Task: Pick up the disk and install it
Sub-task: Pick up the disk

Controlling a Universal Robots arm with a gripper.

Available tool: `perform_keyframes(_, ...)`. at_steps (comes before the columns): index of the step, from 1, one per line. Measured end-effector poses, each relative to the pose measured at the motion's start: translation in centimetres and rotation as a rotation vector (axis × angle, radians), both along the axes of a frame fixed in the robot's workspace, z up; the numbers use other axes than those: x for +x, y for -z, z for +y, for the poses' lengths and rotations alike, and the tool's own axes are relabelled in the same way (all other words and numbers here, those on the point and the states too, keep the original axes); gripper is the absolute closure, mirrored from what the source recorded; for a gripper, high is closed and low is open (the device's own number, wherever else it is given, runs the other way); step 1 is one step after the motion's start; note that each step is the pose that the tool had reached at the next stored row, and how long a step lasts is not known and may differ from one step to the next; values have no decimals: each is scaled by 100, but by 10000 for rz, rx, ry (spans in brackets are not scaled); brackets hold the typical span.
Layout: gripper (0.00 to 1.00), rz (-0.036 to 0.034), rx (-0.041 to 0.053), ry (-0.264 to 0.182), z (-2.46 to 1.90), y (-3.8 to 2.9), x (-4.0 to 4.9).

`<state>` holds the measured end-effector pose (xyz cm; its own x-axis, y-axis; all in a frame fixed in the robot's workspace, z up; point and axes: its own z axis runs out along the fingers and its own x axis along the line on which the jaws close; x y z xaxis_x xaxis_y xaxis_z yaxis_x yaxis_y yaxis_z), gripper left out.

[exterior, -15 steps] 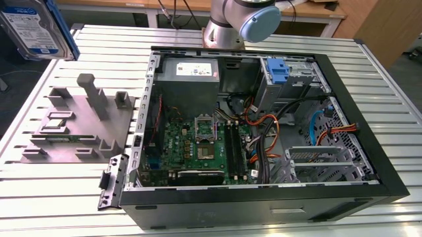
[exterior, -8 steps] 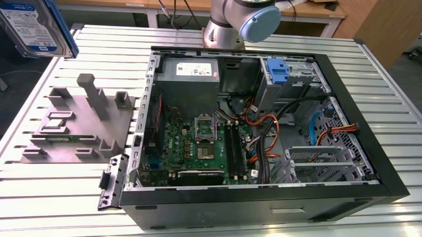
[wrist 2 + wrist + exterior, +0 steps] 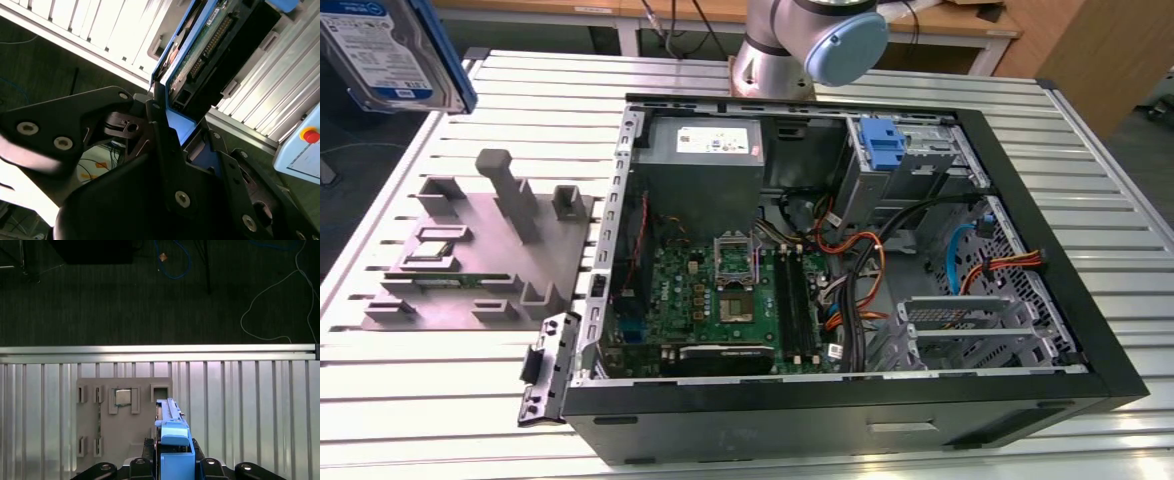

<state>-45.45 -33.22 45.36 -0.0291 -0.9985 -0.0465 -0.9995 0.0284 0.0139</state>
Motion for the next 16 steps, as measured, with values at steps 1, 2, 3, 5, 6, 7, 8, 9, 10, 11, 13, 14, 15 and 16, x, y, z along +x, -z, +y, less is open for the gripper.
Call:
perform_keyframes(1,64,0,1,0,0,-6,0)
perform_keyframes(2,64,0,1,0,0,-13,0)
perform_keyframes(3,64,0,1,0,0,-22,0)
perform_keyframes(5,64,0,-1,0,0,-42,0)
perform_keyframes(6,64,0,0,0,0,-52,0)
perform_keyframes(7,64,0,1,0,0,-62,0)
perform_keyframes(8,64,0,1,0,0,-73,0)
perform_keyframes(9,64,1,0,0,0,-84,0)
perform_keyframes(10,64,1,0,0,0,-94,0)
perform_keyframes(11,64,1,0,0,0,-105,0)
perform_keyframes(13,64,3,0,0,0,-130,0)
perform_keyframes(14,64,3,0,0,0,-141,0)
perform_keyframes(15,64,3,0,0,0,-153,0)
perform_keyframes(16,64,4,0,0,0,-161,0)
